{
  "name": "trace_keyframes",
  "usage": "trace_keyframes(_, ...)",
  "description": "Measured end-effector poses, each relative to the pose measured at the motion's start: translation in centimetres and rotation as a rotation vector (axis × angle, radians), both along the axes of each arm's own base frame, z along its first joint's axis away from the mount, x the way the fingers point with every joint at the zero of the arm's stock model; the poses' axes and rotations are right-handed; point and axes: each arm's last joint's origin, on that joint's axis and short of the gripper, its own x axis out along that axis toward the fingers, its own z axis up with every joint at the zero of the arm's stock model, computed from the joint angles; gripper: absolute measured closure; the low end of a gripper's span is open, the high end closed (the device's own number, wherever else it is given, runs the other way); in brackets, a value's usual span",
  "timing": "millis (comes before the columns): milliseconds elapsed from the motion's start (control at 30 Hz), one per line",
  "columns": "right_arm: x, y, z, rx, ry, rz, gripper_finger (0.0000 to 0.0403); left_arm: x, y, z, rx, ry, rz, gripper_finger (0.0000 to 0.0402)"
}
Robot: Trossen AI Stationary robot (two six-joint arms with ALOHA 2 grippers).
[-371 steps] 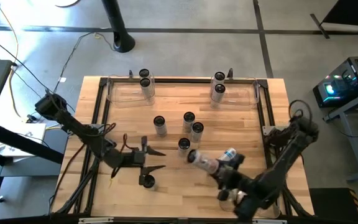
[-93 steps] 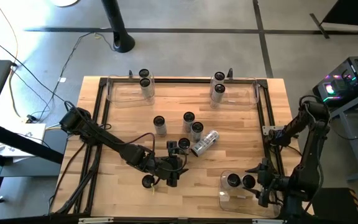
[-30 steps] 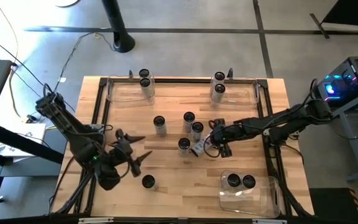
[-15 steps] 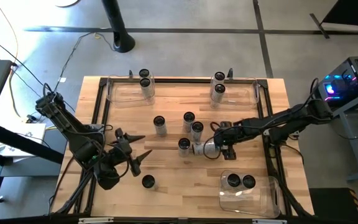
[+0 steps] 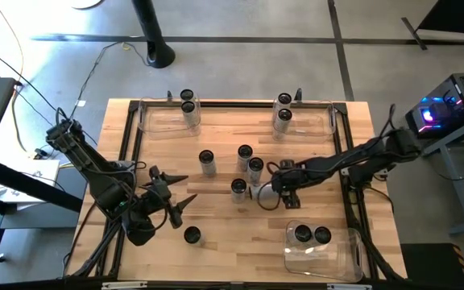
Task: Sort soda cans
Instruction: Move the white-blue soda can to the middle left on the table
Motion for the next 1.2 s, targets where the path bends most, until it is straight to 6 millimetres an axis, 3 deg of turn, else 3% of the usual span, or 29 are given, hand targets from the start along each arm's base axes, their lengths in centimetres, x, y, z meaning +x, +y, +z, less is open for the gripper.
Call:
trace_keyframes(233, 0.3, 0.0, -0.8, 0.002, 0.019, -0.026, 0.0162, 0.0, 0.0, 0.0, -0.007, -0.003, 0.002, 0.0112)
trace_keyframes(367, -0.3, 0.6, -0.5, 0.005, 0.040, -0.034, 0.0169, 0.0, 0.0, 0.0, -0.007, -0.002, 0.001, 0.0112)
trace_keyframes(533, -2.4, 2.3, 0.9, -0.013, 0.088, -0.053, 0.0169, 0.0, 0.0, 0.0, -0.009, 0.002, -0.003, 0.0112)
trace_keyframes(700, -5.8, 3.6, 3.8, -0.107, 0.029, -0.110, 0.0169, -0.1, 0.1, -0.7, 0.031, 0.008, 0.009, 0.0112)
trace_keyframes(967, -10.4, 4.0, 9.3, -0.090, -0.381, -0.213, 0.0169, 0.4, 0.1, -2.8, 0.011, 0.029, -0.034, 0.0112)
trace_keyframes(1100, -10.4, 4.8, 11.6, -0.037, -0.643, -0.168, 0.0169, 2.0, -0.9, -2.5, 0.036, 0.013, -0.272, 0.0112)
trace_keyframes(1200, -9.4, 6.1, 13.3, 0.011, -0.824, -0.079, 0.0169, 3.0, -1.3, -1.7, 0.127, -0.102, -0.495, 0.0112)
